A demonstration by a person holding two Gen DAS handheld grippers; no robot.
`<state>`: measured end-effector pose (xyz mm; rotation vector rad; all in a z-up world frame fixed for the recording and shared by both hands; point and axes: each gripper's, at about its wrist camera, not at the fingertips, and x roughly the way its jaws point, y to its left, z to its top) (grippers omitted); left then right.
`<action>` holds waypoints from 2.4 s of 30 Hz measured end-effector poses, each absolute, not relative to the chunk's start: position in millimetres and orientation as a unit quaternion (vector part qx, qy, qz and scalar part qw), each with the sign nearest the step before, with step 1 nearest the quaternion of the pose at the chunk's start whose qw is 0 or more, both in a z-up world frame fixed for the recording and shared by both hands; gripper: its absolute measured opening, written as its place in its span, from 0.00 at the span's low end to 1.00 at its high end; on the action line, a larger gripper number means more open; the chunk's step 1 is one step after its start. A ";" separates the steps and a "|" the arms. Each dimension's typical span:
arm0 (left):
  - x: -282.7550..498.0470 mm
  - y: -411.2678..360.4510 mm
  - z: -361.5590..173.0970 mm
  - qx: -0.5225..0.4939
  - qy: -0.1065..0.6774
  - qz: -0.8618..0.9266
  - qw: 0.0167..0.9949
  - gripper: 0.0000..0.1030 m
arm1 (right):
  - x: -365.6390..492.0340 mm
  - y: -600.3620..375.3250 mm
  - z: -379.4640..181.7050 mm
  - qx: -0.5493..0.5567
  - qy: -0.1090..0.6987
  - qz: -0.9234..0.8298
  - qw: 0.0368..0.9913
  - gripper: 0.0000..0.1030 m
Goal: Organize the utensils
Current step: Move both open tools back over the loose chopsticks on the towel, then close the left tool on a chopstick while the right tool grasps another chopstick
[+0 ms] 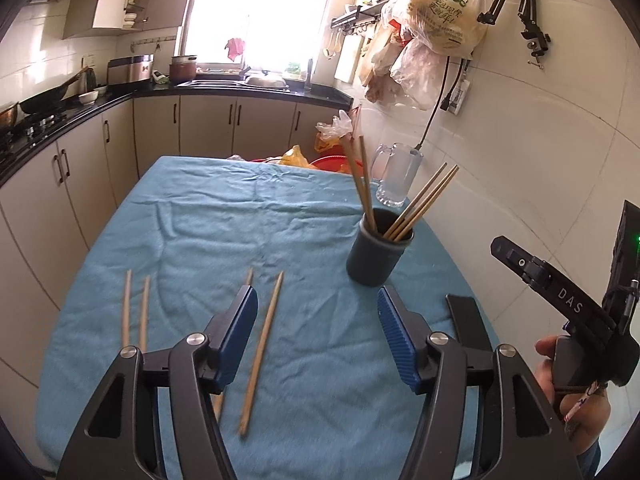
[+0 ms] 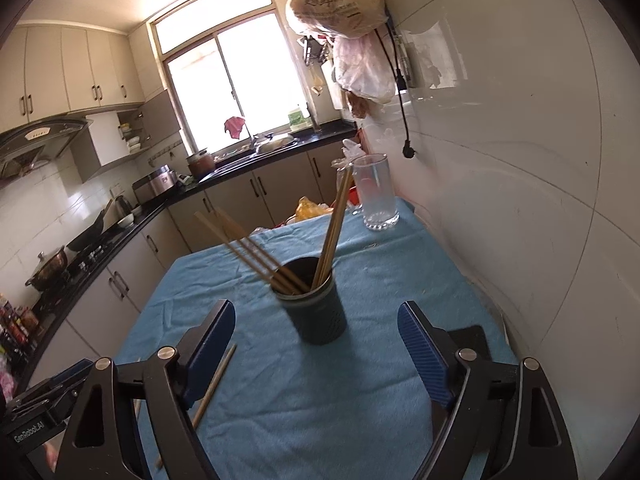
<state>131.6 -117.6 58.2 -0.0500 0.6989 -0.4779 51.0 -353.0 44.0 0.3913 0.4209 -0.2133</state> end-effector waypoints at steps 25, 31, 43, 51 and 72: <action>167.6 40.6 -34.1 -0.097 0.445 -0.083 0.886 0.61 | 91.6 -257.7 -33.3 0.133 0.344 0.008 0.929 0.85; 216.5 44.1 -51.2 -0.087 0.472 -0.077 0.874 0.58 | 104.8 -262.2 -39.4 0.141 0.356 0.006 0.924 0.85; 278.7 23.7 -83.4 -0.034 0.512 -0.044 0.857 0.24 | 121.9 -262.7 -37.4 0.160 0.375 0.025 0.913 0.72; 257.6 43.5 -82.6 -0.054 0.516 -0.049 0.854 0.09 | 178.8 -222.7 -23.2 0.179 0.405 0.114 0.889 0.63; 286.8 37.4 -85.5 -0.048 0.510 -0.065 0.856 0.08 | 285.8 -195.1 -85.1 0.097 0.538 0.001 0.837 0.27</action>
